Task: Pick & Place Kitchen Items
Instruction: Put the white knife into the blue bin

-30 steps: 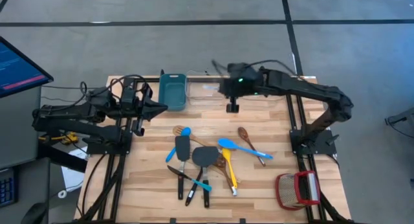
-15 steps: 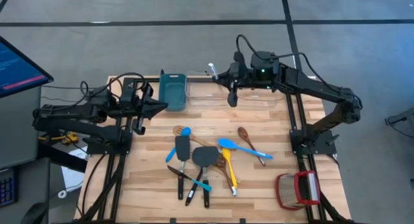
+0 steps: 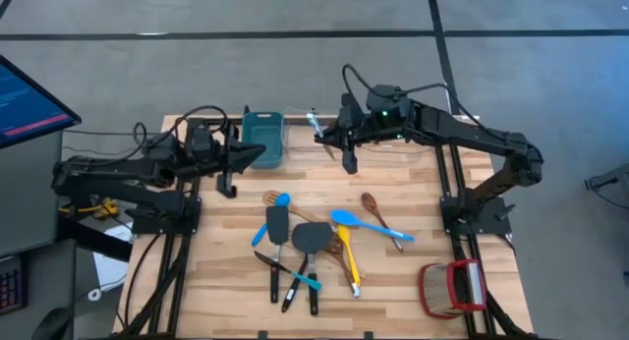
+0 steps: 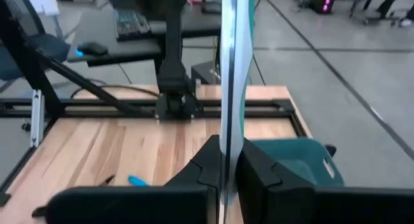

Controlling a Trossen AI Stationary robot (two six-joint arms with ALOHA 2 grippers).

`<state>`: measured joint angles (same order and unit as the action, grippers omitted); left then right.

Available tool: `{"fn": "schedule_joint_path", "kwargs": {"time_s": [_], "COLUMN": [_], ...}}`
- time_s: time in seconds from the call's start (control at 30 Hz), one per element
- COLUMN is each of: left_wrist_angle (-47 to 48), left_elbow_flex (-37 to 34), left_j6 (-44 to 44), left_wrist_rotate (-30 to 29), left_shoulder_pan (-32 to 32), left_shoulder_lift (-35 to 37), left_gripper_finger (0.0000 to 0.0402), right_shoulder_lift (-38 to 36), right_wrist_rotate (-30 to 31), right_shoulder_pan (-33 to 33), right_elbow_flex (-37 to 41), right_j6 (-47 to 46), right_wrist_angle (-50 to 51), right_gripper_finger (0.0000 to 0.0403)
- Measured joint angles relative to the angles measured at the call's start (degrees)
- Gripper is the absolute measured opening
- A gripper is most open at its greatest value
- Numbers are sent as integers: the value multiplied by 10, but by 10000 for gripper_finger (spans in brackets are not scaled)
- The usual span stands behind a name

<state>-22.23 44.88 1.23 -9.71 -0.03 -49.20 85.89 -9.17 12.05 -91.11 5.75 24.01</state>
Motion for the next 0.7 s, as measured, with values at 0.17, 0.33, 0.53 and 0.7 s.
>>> {"fn": "schedule_joint_path", "kwargs": {"time_s": [0.17, 0.33, 0.53, 0.7], "left_wrist_angle": [-17, -23, -76, -152], "left_elbow_flex": [1, 1, 1, 1], "left_j6": [-23, 20, 56, 70], "left_wrist_rotate": [-54, -53, -2, 18], "left_shoulder_pan": [20, 49, 65, 65], "left_shoulder_lift": [-41, -73, -96, -114], "left_gripper_finger": [16, 55, 105, 121], "right_shoulder_lift": [-1, -4, -4, -4], "right_wrist_rotate": [1, 0, 0, 0], "right_shoulder_pan": [0, 1, 0, 0], "right_elbow_flex": [-1, -1, -1, -1], "right_j6": [2, 2, 2, 2], "right_wrist_angle": [-11, -14, -12, -11], "right_gripper_finger": [17, 17, 17, 17]}}
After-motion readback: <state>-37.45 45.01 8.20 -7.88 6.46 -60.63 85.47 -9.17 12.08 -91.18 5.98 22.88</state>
